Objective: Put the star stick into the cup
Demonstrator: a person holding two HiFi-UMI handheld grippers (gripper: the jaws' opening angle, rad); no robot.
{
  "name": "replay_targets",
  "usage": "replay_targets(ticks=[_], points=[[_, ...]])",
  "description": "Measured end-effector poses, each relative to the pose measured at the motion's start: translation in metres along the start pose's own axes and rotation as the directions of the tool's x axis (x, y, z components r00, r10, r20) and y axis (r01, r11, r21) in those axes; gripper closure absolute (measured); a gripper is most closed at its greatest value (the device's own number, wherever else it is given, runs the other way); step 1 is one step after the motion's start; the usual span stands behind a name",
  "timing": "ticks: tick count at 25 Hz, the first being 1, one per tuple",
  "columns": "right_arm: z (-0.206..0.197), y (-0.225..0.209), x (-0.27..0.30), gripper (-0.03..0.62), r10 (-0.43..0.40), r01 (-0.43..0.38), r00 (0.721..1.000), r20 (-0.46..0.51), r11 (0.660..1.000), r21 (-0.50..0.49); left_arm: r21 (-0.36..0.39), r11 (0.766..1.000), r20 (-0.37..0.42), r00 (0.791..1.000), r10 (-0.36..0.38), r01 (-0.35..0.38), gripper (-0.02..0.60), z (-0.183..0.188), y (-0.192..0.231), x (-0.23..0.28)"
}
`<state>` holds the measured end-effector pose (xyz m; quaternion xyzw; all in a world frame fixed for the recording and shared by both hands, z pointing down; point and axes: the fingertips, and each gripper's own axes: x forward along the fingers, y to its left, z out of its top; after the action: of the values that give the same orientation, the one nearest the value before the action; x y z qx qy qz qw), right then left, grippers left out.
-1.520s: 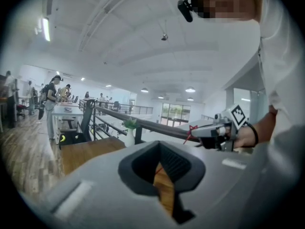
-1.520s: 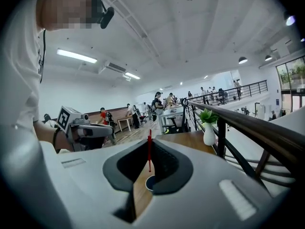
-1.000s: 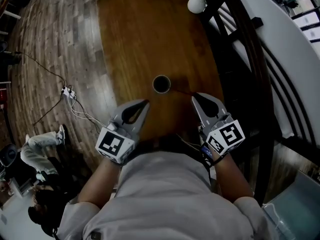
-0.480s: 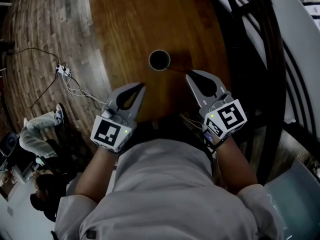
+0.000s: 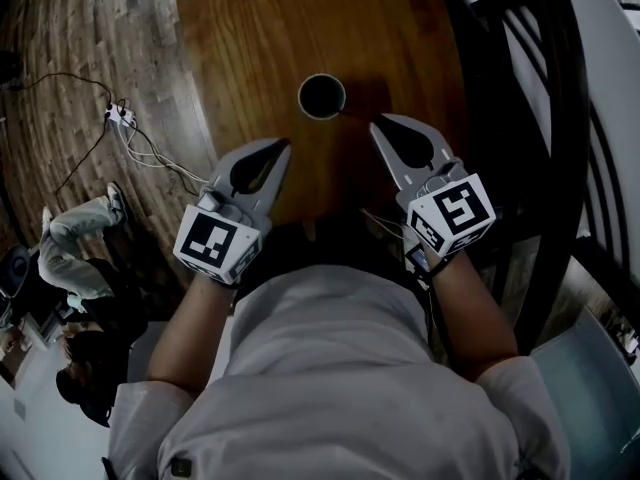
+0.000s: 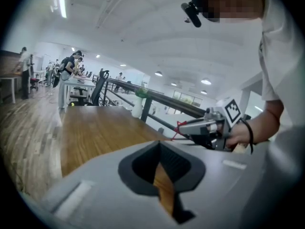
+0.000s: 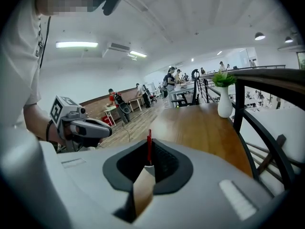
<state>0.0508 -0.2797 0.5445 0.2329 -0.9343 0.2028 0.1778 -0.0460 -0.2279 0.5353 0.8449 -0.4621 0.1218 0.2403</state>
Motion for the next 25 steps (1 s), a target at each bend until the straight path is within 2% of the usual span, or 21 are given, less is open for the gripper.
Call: replay_targets(ticks=[7,17,25], points=[[-0.01,-0.001,0.013,0.568,0.014,-0.015,0.999,-0.051,1.0,-0.012,-0.021,1.0,-0.001,1.0,0.004,-0.004,0.578,-0.001,0.0,0.003],[-0.012,0.001,0.017,0.562,0.012,-0.012,0.999,-0.051,1.0,-0.004,-0.001,1.0,0.005,1.0,0.027,-0.027,0.578,-0.002,-0.001,0.002],[-0.005,0.008,0.006,0.517,-0.019,0.019,0.999,-0.041,1.0,-0.01,-0.002,1.0,0.012,1.0,0.011,-0.011,0.578,0.0,-0.006,-0.009]])
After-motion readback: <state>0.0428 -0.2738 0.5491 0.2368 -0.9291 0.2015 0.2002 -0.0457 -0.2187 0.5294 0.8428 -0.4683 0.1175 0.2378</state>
